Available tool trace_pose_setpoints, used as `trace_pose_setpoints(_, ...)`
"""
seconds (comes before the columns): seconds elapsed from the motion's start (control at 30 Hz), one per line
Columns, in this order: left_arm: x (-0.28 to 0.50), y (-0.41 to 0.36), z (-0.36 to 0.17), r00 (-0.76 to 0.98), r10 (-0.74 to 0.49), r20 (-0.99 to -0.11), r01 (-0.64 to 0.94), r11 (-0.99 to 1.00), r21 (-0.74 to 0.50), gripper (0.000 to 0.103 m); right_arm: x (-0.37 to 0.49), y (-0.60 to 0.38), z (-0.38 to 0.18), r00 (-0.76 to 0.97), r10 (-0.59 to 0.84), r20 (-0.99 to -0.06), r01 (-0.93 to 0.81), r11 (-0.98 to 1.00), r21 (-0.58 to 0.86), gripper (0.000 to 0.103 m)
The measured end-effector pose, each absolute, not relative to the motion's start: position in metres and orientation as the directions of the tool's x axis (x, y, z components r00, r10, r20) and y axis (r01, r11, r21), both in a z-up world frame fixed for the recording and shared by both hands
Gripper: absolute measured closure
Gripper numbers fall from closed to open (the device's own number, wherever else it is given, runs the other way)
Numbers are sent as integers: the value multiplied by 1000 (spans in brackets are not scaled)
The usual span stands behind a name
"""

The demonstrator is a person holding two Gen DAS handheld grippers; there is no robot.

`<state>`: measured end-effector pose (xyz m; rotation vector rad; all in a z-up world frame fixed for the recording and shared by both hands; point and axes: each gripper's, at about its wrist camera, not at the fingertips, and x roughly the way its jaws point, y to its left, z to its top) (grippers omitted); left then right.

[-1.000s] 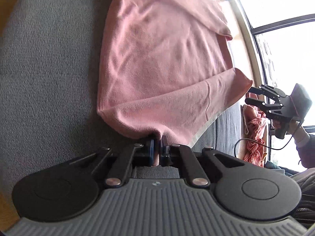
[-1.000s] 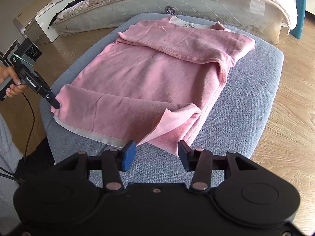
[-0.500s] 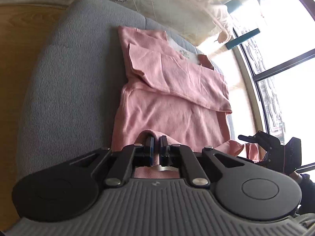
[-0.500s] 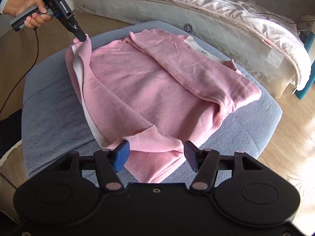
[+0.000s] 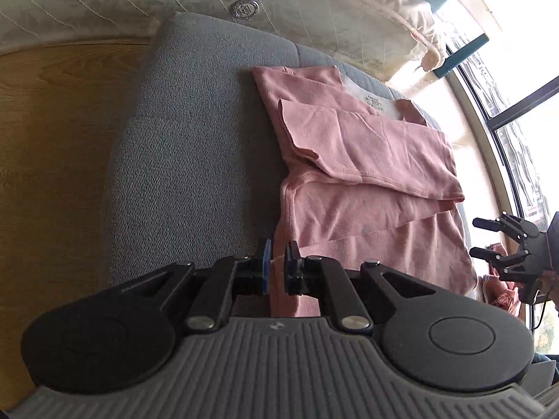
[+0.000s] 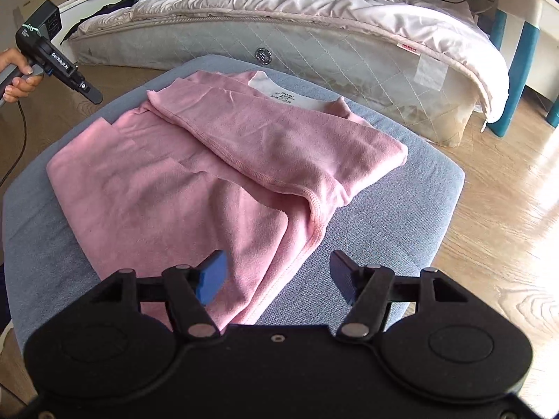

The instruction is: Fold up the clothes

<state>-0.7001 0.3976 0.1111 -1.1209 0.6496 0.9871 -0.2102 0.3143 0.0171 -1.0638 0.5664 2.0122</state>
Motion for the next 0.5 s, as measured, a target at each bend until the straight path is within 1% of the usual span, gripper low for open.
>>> trace_pose_setpoints(0.1, -688, 387, 106, 434, 275, -858, -900, 178, -398, 91, -213, 315, 12, -374, 399, -837, -798, -599, 71, 36)
trace_pose_setpoints(0.17, -679, 381, 103, 414, 257, -873, -903, 240, -357, 84, -218, 314, 9, -378, 388, -841, -789, -609, 74, 36)
trace_pose_setpoints(0.23, -672, 376, 101, 392, 251, -885, -903, 289, -318, 61, -222, 315, 7, -379, 388, -840, -784, -617, 69, 36)
trace_pose_setpoints(0.3, -666, 373, 98, 377, 255, -890, -902, 319, -291, 51, -224, 316, 7, -388, 389, -836, -784, -615, 78, 36)
trace_pose_setpoints(0.37, -662, 372, 96, 365, 257, -895, -903, 333, -273, 50, -226, 319, 7, -408, 385, -828, -790, -603, 109, 36)
trace_pose_setpoints(0.43, -659, 374, 93, 349, 268, -898, -910, 326, -257, 50, -230, 323, 5, -415, 381, -826, -793, -597, 122, 39)
trace_pose_setpoints(0.47, -658, 375, 92, 342, 277, -898, -914, 320, -249, 50, -232, 323, 4, -412, 379, -829, -791, -601, 119, 43)
trace_pose_setpoints(0.5, -657, 376, 91, 333, 286, -898, -918, 314, -241, 50, -235, 325, 1, -405, 373, -835, -787, -607, 112, 45)
